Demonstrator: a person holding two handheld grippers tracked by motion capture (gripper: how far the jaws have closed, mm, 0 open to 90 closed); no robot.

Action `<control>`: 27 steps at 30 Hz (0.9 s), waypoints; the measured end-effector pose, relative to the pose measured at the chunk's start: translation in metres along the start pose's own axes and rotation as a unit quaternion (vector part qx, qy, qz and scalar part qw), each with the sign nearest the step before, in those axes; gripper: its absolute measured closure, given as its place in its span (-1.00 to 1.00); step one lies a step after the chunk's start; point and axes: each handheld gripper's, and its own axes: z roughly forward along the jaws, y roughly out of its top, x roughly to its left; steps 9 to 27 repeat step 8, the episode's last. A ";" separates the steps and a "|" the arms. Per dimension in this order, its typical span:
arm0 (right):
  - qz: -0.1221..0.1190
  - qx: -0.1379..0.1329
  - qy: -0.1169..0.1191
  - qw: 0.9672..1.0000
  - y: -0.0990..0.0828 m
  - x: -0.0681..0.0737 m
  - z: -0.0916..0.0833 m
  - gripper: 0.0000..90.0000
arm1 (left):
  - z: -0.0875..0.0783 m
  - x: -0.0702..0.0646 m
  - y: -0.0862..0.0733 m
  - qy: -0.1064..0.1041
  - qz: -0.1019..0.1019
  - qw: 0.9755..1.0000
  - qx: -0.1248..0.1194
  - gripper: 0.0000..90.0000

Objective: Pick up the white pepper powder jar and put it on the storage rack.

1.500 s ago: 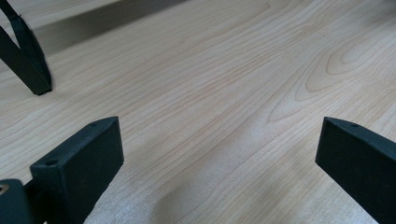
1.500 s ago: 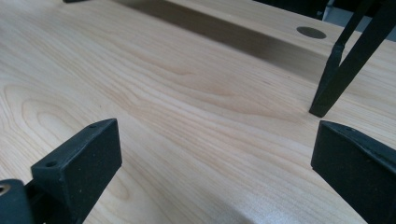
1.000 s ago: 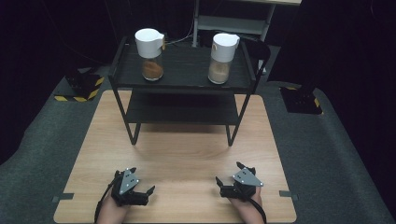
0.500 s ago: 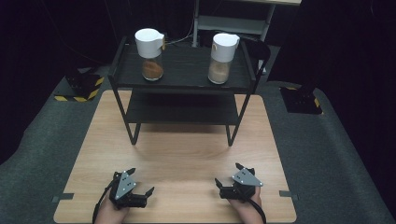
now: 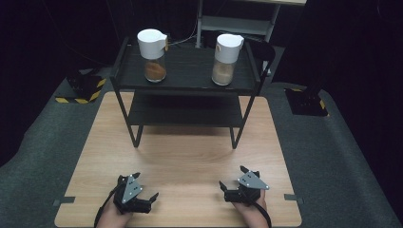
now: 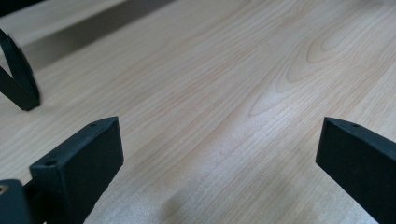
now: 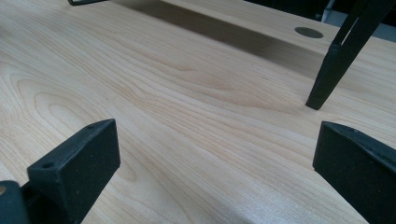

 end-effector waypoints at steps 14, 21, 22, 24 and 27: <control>-0.010 0.000 -0.002 1.000 -0.001 0.004 -0.002 -1.00 | 0.003 0.001 0.006 0.002 -0.001 1.000 0.015 -0.97; -0.010 0.000 -0.002 1.000 -0.001 0.004 -0.002 -1.00 | 0.003 0.001 0.006 0.002 -0.001 1.000 0.015 -0.97; -0.010 0.000 -0.002 1.000 -0.001 0.004 -0.002 -1.00 | 0.003 0.001 0.006 0.002 -0.001 1.000 0.015 -0.97; -0.010 0.000 -0.002 1.000 -0.001 0.004 -0.002 -1.00 | 0.003 0.001 0.006 0.002 -0.001 1.000 0.015 -0.97; -0.010 0.000 -0.002 1.000 -0.001 0.004 -0.002 -1.00 | 0.003 0.001 0.006 0.002 -0.001 1.000 0.015 -0.97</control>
